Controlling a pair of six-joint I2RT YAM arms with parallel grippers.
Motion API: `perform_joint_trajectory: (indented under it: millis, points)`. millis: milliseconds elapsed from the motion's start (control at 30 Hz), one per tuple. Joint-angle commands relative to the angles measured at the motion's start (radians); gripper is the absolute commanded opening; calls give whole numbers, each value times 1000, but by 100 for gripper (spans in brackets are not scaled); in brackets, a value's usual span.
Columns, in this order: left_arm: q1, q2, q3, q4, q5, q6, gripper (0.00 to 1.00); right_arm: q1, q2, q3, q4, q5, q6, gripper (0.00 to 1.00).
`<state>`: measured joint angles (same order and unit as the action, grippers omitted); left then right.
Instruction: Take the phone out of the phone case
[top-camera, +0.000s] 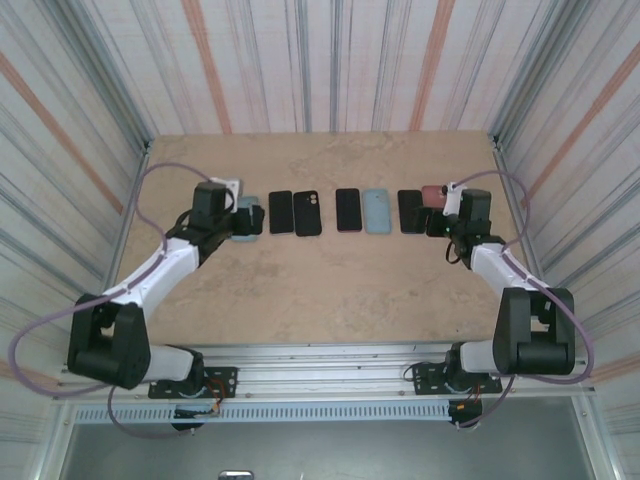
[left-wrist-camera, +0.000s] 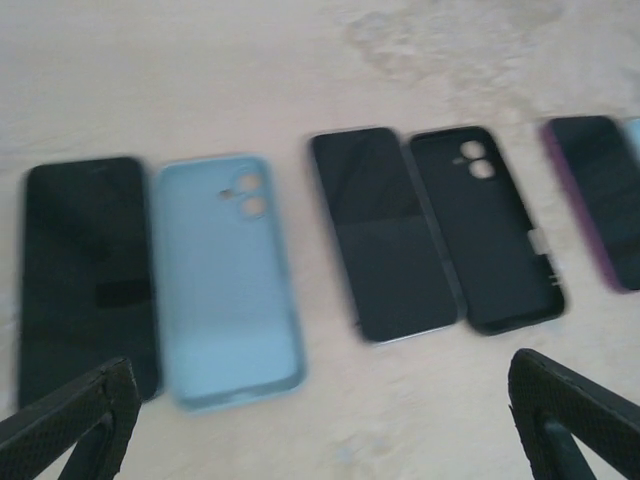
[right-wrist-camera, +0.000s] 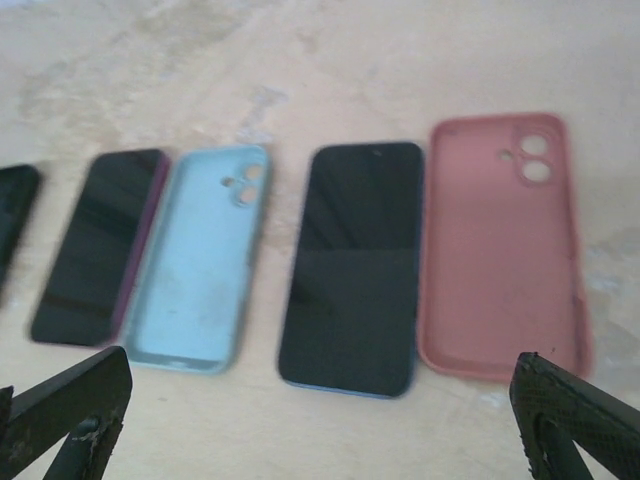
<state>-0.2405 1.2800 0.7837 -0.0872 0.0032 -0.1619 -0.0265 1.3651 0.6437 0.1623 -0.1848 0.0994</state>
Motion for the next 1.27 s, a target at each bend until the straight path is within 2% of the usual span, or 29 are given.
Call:
perform_joint_trajectory:
  millis: [0,100,133,233,367,533,633,667,767,967,1233]
  points:
    - [61,-84,-110,113,-84,41,99,-4,23,-52,202,91,-22,99]
    - [140,-99,-197,197,-66,29,99,5,66,-70,277,160,-44,99]
    - [174,-106,-198,186,-18,24,99,1,73,-71,281,139,-49,99]
    - [214,-102,-223,252,19,65,99,-30,107,-92,339,48,-43,99]
    - [223,-44,-278,375,35,158,99,-51,150,-174,520,-26,-47,99]
    - [225,52,-333,589,85,213,99,-78,148,-208,574,-91,-41,99]
    - [228,97,-319,654,132,252,99,-65,162,-241,633,8,-25,99]
    - [228,116,-321,700,150,266,99,-51,191,-261,714,63,-12,99]
    - [228,177,-330,763,179,282,99,-41,182,-247,668,98,-13,99]
    - [233,205,-359,831,172,275,99,-13,181,-248,669,150,-26,99]
    - [235,198,-362,833,179,275,99,-26,180,-245,661,130,-17,99]
